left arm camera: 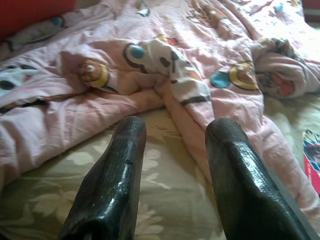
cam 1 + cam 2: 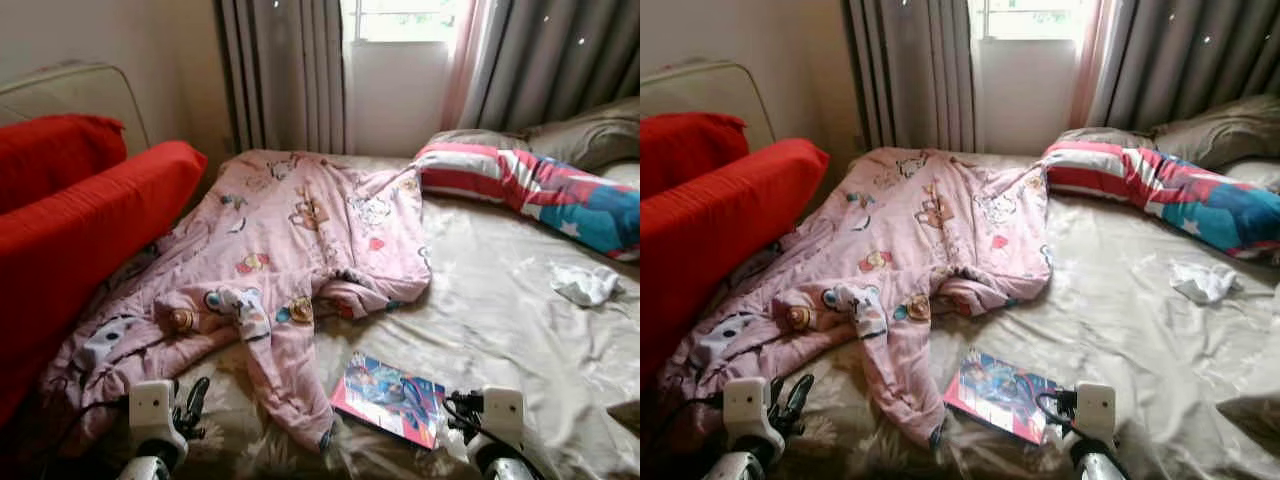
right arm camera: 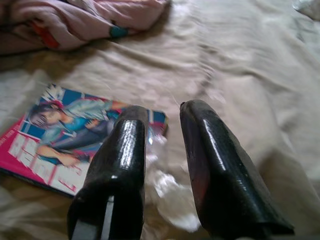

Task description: Clean up the room

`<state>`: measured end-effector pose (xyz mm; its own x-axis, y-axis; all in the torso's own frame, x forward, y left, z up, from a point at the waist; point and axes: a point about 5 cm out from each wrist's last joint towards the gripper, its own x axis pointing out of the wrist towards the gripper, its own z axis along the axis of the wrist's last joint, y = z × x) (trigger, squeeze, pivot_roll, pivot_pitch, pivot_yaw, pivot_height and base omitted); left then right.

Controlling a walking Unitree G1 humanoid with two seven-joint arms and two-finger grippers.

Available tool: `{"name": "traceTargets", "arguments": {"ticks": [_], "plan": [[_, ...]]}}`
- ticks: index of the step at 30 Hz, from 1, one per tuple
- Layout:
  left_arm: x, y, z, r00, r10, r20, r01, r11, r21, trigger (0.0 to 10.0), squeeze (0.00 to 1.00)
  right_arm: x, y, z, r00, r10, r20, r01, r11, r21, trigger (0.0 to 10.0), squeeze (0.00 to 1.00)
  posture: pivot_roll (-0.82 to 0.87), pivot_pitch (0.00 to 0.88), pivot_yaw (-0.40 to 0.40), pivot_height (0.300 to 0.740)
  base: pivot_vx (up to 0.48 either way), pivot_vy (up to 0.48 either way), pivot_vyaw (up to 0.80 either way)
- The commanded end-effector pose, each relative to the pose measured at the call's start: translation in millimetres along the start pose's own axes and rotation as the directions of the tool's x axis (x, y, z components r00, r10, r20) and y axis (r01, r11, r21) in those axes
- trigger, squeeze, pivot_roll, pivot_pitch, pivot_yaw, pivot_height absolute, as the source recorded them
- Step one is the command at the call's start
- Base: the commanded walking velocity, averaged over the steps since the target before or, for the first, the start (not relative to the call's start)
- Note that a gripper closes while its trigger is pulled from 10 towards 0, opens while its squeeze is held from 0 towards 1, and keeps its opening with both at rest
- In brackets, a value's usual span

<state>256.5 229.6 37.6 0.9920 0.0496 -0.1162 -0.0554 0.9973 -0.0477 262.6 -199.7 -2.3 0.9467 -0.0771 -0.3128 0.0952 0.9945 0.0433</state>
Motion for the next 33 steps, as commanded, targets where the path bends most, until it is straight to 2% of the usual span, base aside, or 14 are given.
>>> {"name": "traceTargets", "arguments": {"ticks": [1, 6, 9, 16, 33], "plan": [[2.2, 1.1, 1.4, 1.000, -0.007, -0.011, 0.007, 1.000, 0.006, 10.0, 0.00, -0.8, 0.1, -2.8, 1.000, -0.007, -0.009, 0.007, 1.000, 0.012, 10.0, 0.00, -0.04, 0.061, 0.031, 0.612, 0.000, 0.000, 0.00], [3.4, 0.9, 2.2, 1.000, -0.013, -0.012, 0.013, 1.000, 0.007, 10.0, 0.00, -0.4, 0.8, -6.0, 0.999, -0.020, -0.035, 0.021, 0.999, 0.030, 10.0, 0.00, -0.04, 0.059, 0.034, 0.612, 0.000, 0.000, 0.00], [3.6, 0.7, 2.5, 1.000, -0.015, -0.012, 0.015, 1.000, 0.008, 10.0, 0.00, -0.3, 1.5, -5.5, 0.999, -0.016, -0.030, 0.016, 0.999, 0.029, 10.0, 0.00, -0.04, 0.059, 0.035, 0.598, 0.000, 0.000, 0.00], [5.0, -0.9, 3.4, 1.000, -0.025, -0.013, 0.025, 1.000, 0.010, 10.0, 0.00, 0.8, 2.2, -3.4, 1.000, -0.016, -0.013, 0.016, 0.999, 0.041, 10.0, 0.00, -0.04, 0.056, 0.037, 0.598, 0.000, 0.000, 0.00], [6.1, 0.8, 4.5, 0.999, -0.038, -0.028, 0.038, 0.999, 0.022, 10.0, 0.00, 1.1, 9.3, -7.3, 0.999, 0.008, -0.035, -0.007, 1.000, 0.023, 10.0, 0.00, -0.04, 0.054, 0.051, 0.598, 0.029, 0.000, 0.00]]}}
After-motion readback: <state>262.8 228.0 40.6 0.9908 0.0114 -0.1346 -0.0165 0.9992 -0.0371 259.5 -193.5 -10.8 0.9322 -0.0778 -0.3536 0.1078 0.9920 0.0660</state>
